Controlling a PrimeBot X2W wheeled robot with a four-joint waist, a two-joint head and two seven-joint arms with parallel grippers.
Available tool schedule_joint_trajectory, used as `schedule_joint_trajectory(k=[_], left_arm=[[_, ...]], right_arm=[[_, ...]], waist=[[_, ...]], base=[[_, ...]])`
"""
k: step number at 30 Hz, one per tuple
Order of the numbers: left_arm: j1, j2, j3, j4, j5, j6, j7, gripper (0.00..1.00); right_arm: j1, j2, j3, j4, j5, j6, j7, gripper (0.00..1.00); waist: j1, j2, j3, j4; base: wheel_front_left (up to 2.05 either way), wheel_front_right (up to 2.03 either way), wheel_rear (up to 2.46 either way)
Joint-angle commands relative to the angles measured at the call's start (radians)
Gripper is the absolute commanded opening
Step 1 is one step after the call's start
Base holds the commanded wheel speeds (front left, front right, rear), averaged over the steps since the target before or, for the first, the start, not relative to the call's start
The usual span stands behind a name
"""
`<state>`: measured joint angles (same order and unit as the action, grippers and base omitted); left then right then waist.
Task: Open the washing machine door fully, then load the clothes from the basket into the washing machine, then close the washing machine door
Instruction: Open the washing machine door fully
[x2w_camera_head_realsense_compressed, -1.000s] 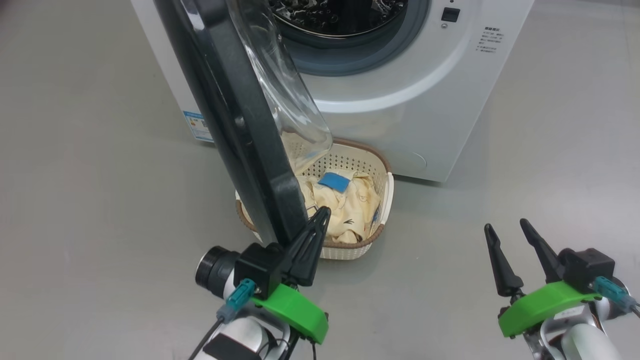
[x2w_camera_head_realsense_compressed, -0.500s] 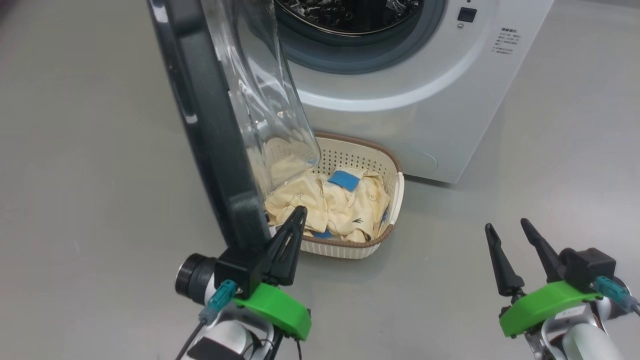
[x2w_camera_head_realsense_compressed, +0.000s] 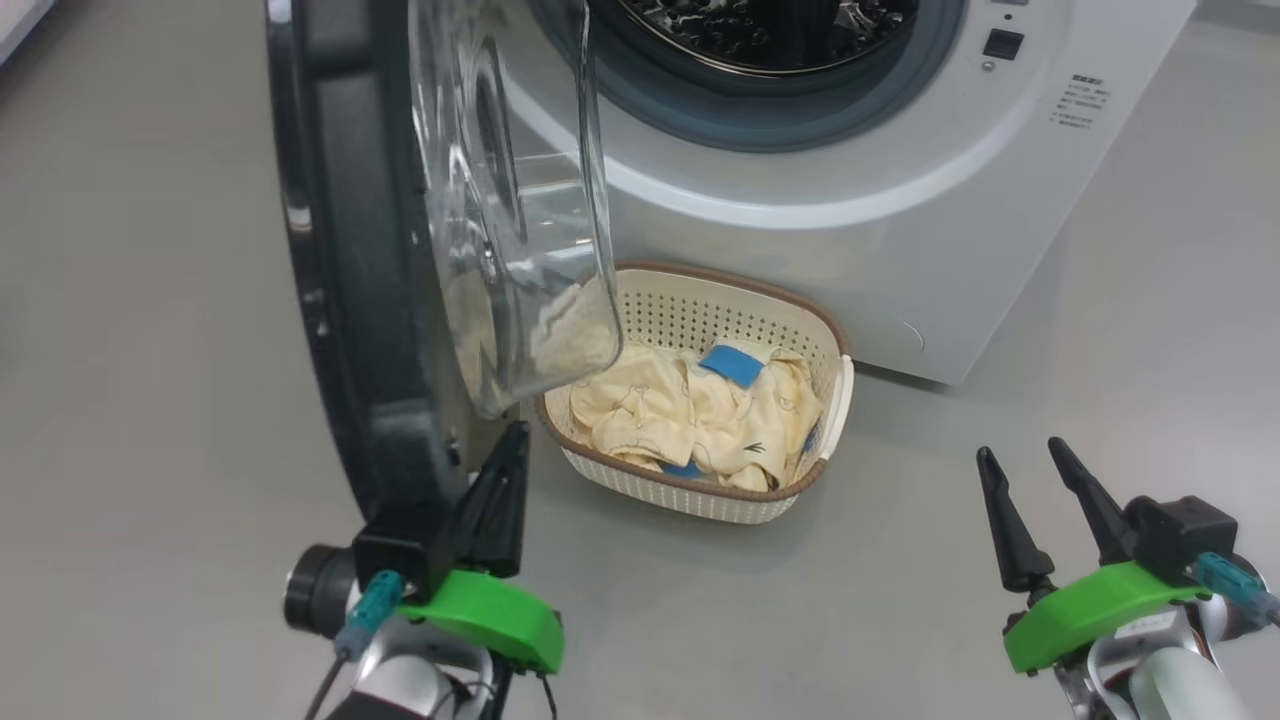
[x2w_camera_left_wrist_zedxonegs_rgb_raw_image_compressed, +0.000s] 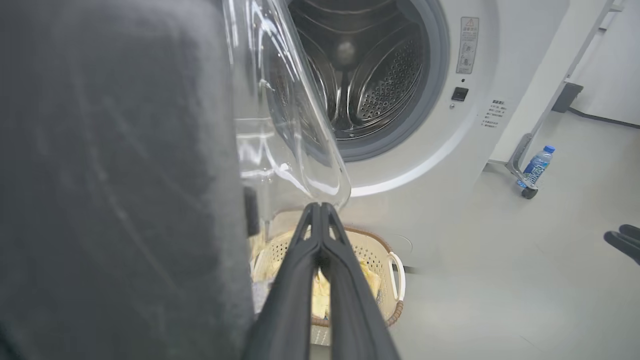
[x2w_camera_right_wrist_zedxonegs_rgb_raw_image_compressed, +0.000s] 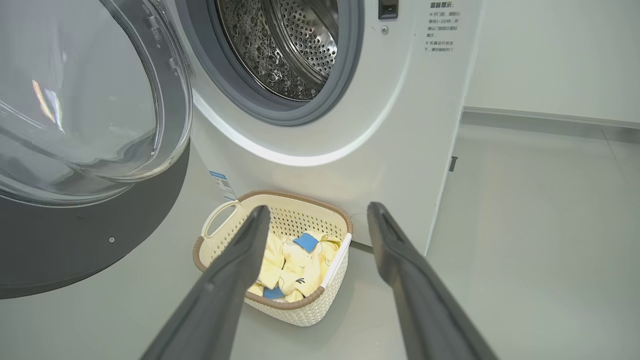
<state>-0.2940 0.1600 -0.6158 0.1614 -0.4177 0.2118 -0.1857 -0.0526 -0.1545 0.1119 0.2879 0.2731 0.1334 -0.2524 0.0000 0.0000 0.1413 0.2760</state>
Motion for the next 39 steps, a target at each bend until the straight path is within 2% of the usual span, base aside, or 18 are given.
schedule_joint_trajectory(k=[1,10,18,39], left_arm=[[-0.051,0.049,0.093,-0.006,-0.012,0.02,-0.004,0.0],[-0.014,0.088,0.159,-0.014,-0.047,0.056,-0.014,0.0],[0.007,0.13,0.221,-0.001,-0.082,0.071,-0.021,0.0],[-0.047,0.223,0.445,0.128,-0.197,0.074,-0.061,0.0]], right_arm=[[-0.029,-0.02,0.016,-0.027,0.005,-0.003,-0.009,1.0],[-0.017,-0.02,0.02,-0.023,0.008,-0.003,-0.009,1.0],[-0.011,-0.026,0.025,-0.019,0.01,-0.003,-0.009,1.0],[-0.042,-0.064,0.043,-0.023,0.015,-0.003,-0.009,1.0]], waist=[[0.0,0.0,-0.003,0.01],[0.0,0.0,-0.02,0.046],[0.0,0.0,-0.03,0.059],[0.0,0.0,0.03,0.038]], base=[[0.0,0.0,0.0],[0.0,0.0,0.0],[0.0,0.0,0.0],[0.0,0.0,0.0]])
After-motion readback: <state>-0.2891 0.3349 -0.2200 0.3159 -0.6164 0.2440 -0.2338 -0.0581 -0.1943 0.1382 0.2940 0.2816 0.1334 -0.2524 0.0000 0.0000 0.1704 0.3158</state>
